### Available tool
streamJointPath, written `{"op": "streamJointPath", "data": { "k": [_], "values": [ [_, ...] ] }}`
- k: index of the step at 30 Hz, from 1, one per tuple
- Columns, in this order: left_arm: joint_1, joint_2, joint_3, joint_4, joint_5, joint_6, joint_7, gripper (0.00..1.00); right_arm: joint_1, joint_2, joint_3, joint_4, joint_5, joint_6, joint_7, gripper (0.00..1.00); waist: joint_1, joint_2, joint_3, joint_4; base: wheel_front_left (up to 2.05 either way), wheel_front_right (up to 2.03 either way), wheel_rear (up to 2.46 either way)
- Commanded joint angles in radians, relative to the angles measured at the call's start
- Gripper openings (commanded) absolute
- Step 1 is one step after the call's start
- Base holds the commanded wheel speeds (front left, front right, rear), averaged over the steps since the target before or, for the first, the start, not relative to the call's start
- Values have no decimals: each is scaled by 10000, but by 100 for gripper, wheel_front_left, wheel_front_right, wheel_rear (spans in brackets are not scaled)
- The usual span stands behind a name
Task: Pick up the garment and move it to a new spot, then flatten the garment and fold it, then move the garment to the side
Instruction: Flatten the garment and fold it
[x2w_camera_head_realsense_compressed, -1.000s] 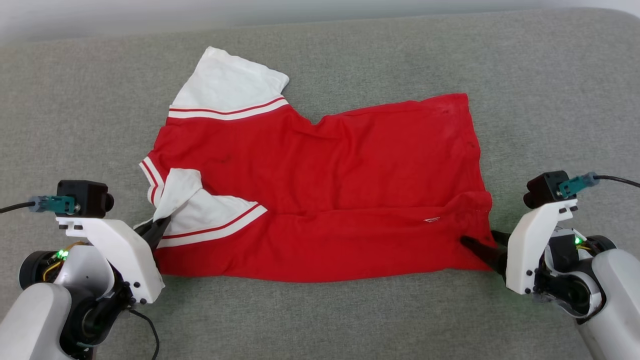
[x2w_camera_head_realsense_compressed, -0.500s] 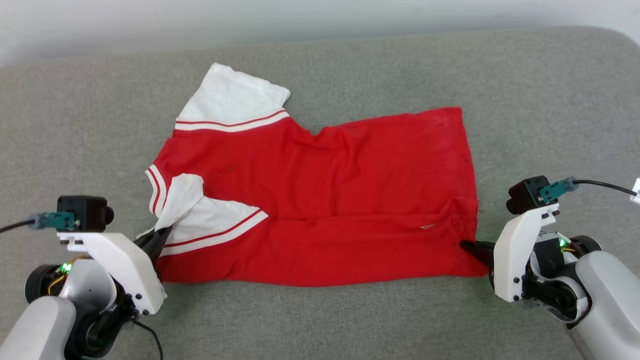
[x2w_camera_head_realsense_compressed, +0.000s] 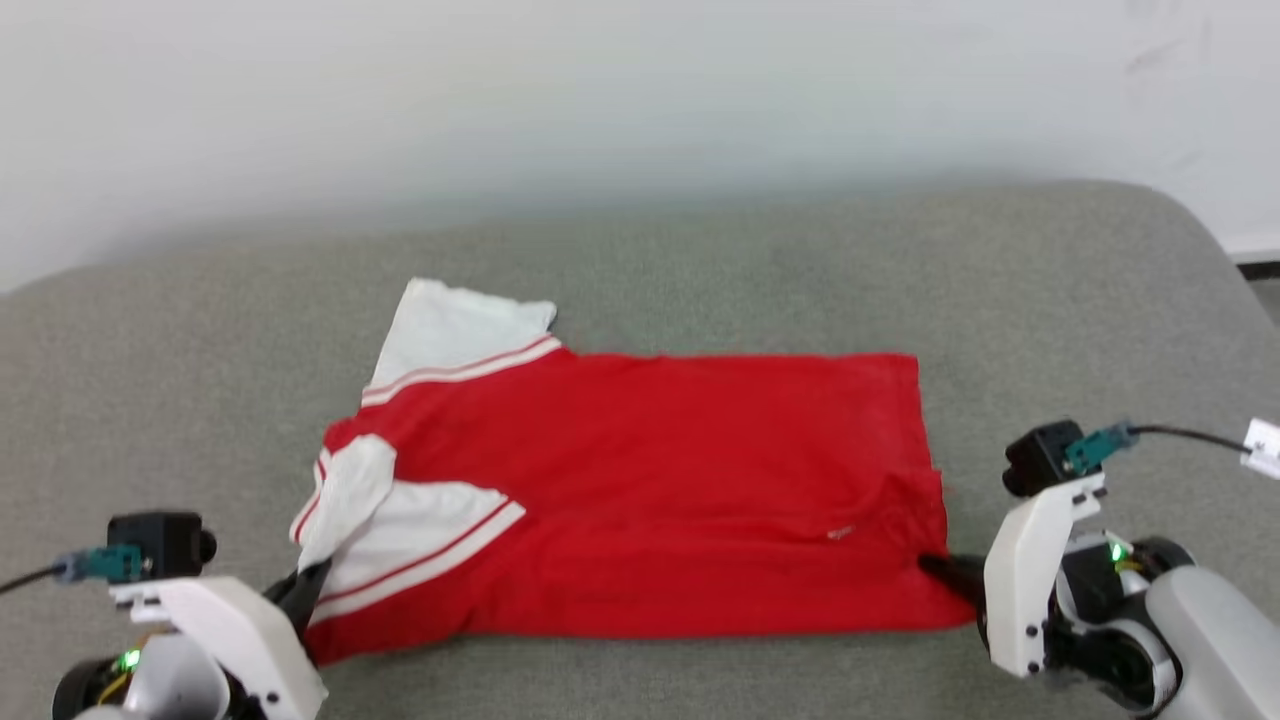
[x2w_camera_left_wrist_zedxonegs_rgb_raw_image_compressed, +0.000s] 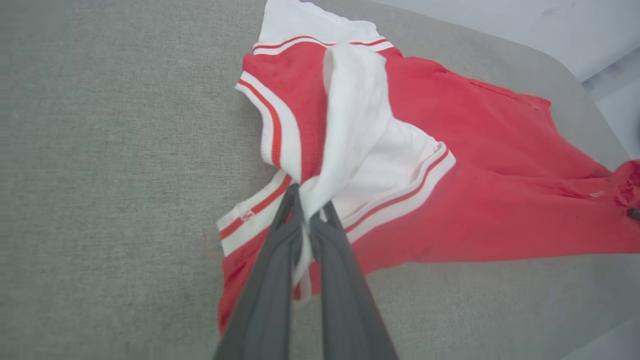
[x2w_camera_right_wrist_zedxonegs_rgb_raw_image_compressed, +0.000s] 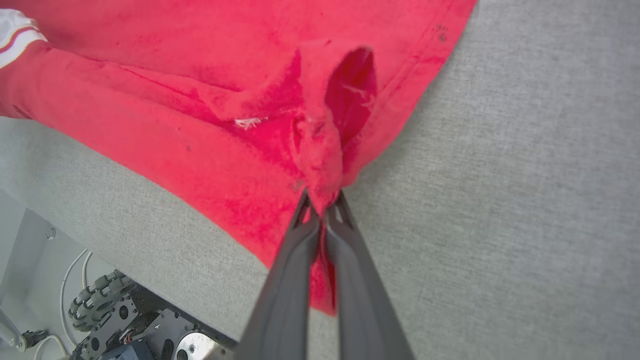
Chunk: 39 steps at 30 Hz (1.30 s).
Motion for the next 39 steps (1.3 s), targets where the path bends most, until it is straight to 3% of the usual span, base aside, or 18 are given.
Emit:
{"op": "streamJointPath", "data": {
  "k": [1,5,10,11,12,13,21,23,26,33,39],
  "values": [
    [338,24,98,-79,-102,87,-62,0,291,-53,-3,-91,38,21,76,0,0,0,-385,-37,0,0,0],
    [1141,102,257,-174,-341,286,40,0,884,-52,-169,-283,151,21,239,0,0,0,-628,-69,0,0,0],
    [1813,-203,141,32,-696,260,78,0,1704,220,-351,-197,234,21,163,0,0,0,-641,-128,0,0,0],
    [1823,-291,112,143,-727,234,10,0,1789,254,-374,-171,209,21,68,8,0,0,-614,-147,0,0,0],
    [1824,-413,67,267,-782,207,-13,46,1868,297,-406,-112,181,21,-72,43,0,0,-585,-165,0,0,0],
    [1791,-516,41,396,-836,192,-43,100,1925,342,-416,-48,146,21,-233,100,0,0,-557,-188,0,0,0],
    [1171,-734,290,1239,-535,291,-928,100,1700,387,-465,21,-883,21,-3207,100,0,0,-468,-356,0,0,0],
    [822,-617,515,1198,-308,330,-1467,100,1725,654,-943,25,-1632,21,-4735,100,0,0,-570,-435,0,0,0],
    [550,-523,624,1026,-17,449,-1859,100,1815,897,-1397,-55,-2322,21,-5524,100,0,0,-630,-529,0,0,0],
    [-788,-552,571,953,848,762,-2715,100,1911,1780,-2477,-870,-3804,19,-6461,100,0,0,-193,-946,0,0,0],
    [-2714,-396,233,1666,1117,552,-2205,100,1577,2268,-2921,-1930,-4436,10,-6650,100,0,0,794,-1388,0,0,0]
  ]
}}
